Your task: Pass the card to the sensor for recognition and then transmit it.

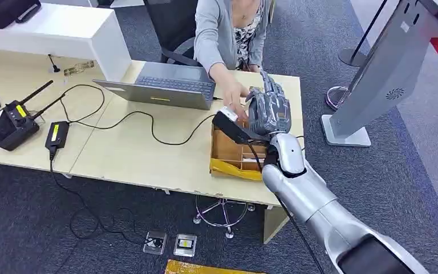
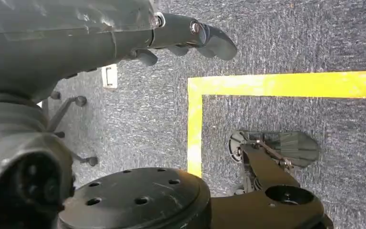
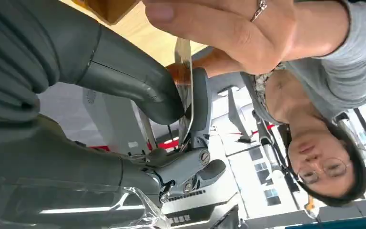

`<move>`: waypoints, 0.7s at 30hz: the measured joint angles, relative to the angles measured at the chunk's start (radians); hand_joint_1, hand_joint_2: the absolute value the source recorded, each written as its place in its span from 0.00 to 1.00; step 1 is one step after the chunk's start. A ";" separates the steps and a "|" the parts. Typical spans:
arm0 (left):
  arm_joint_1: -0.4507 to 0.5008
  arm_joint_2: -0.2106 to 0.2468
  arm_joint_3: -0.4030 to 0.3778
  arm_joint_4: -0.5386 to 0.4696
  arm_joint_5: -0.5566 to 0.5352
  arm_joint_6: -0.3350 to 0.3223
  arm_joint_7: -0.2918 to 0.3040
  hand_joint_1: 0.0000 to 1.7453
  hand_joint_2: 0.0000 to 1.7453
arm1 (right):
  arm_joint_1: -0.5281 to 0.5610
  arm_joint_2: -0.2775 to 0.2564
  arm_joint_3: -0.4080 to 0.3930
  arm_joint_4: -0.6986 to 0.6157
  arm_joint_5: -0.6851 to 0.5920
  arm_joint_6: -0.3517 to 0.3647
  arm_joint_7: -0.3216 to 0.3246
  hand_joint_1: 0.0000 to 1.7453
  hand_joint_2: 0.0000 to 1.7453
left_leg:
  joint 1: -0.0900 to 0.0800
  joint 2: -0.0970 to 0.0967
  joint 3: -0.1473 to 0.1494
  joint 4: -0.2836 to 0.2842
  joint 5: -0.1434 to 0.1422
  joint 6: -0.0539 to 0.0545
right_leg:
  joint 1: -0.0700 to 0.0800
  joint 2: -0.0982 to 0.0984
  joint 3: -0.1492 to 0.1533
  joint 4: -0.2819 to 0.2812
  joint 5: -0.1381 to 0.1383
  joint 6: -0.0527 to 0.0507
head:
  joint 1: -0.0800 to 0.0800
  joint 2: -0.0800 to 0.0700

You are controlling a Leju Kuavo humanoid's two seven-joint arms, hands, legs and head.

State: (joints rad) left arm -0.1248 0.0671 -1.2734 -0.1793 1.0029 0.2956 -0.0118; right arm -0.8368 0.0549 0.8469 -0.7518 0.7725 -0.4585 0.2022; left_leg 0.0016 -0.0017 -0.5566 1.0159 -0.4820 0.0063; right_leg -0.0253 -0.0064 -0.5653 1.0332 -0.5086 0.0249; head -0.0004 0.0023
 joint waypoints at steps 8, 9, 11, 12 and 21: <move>-0.003 0.002 -0.014 0.000 -0.006 -0.006 -0.002 0.00 0.00 | -0.012 0.012 0.014 0.069 0.017 -0.018 0.021 0.00 0.00 | 0.000 0.000 0.000 0.000 0.000 0.000 | 0.000 0.000 0.000 -0.001 0.000 0.000 | 0.000 0.000; -0.004 0.002 -0.016 0.000 -0.007 -0.008 -0.002 0.00 0.00 | -0.012 0.012 0.015 0.073 0.018 -0.020 0.022 0.00 0.00 | 0.000 0.000 0.000 0.000 0.000 0.000 | 0.000 0.000 0.000 -0.001 0.000 0.000 | 0.000 0.000; -0.005 0.002 -0.018 0.000 -0.008 -0.010 -0.002 0.00 0.00 | -0.012 0.012 0.018 0.081 0.019 -0.031 0.019 0.00 0.00 | 0.000 0.000 0.000 0.000 0.000 0.000 | 0.000 0.000 0.000 -0.001 0.000 0.000 | 0.000 0.000; -0.006 0.002 -0.021 0.000 -0.008 -0.011 -0.002 0.00 0.00 | -0.012 0.012 0.018 0.086 0.012 -0.028 0.003 0.00 0.00 | 0.000 0.000 0.000 0.000 0.000 0.000 | 0.000 0.000 0.000 -0.001 0.000 0.000 | 0.000 0.000; -0.008 0.004 -0.023 0.000 0.011 -0.011 -0.004 0.00 0.00 | -0.036 -0.005 0.024 0.111 -0.040 -0.041 0.003 0.00 0.00 | 0.000 0.000 0.000 0.000 0.000 0.000 | 0.000 0.000 -0.001 -0.001 0.000 0.000 | 0.000 0.000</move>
State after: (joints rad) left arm -0.1327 0.0710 -1.2966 -0.1789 1.0136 0.2849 -0.0160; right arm -0.8724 0.0496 0.8709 -0.6409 0.7323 -0.4997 0.2049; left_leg 0.0015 -0.0016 -0.5565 1.0160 -0.4820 0.0063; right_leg -0.0253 -0.0062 -0.5660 1.0320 -0.5084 0.0252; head -0.0004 0.0023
